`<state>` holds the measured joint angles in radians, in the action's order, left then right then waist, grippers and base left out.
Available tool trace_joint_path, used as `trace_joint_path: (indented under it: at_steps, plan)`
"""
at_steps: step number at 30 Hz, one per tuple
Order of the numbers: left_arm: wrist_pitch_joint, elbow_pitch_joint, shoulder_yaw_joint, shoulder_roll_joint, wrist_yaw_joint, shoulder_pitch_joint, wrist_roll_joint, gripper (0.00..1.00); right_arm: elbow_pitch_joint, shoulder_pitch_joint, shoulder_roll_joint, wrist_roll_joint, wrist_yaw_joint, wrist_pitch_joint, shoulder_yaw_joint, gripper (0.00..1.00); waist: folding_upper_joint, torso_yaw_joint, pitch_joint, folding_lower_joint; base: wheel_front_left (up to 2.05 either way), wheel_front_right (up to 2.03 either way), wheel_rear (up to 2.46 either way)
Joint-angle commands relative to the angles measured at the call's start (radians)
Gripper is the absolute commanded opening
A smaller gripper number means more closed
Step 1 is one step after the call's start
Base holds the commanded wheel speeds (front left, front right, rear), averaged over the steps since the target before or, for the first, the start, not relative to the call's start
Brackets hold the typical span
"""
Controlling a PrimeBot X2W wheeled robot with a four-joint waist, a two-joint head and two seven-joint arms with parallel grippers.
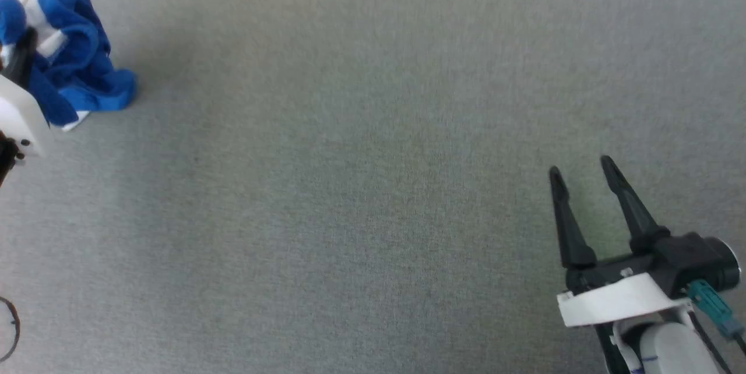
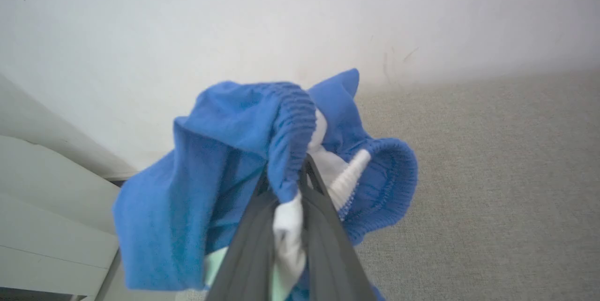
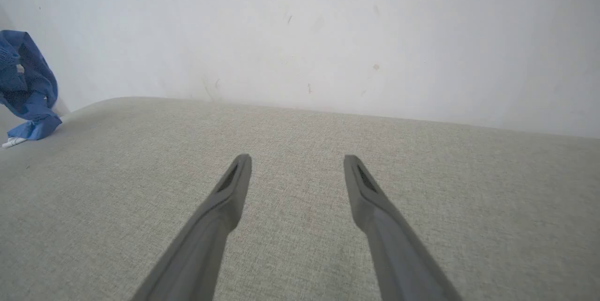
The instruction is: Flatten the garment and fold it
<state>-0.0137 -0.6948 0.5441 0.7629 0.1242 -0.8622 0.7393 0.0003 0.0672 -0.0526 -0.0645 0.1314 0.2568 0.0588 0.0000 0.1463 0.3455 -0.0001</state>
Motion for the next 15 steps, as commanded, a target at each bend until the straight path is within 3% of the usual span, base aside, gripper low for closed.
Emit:
trace_joint_path:
  at_steps: [1, 7, 15]
  plan:
    - [-0.043, 0.013, 0.008, 0.005, 0.005, -0.01, -0.025, 0.0, 0.004, -0.015, 0.002, -0.014, -0.001, 0.005, -0.014, 1.0, 0.0, 0.013, -0.117, 0.0001, 0.0, 0.0, 0.0]
    - [-0.173, 0.119, 0.044, -0.024, -0.02, -0.025, -0.111, 0.0, 0.01, -0.053, 0.002, -0.044, -0.001, 0.005, -0.058, 1.0, 0.0, 0.016, -0.229, 0.0001, 0.0, 0.0, 0.0]
    - [-0.207, 0.325, 0.069, -0.079, -0.084, 0.02, -0.14, 0.0, 0.005, -0.086, 0.002, -0.052, -0.001, 0.005, -0.107, 1.0, 0.0, -0.02, -0.322, 0.0001, 0.0, 0.0, 0.0]
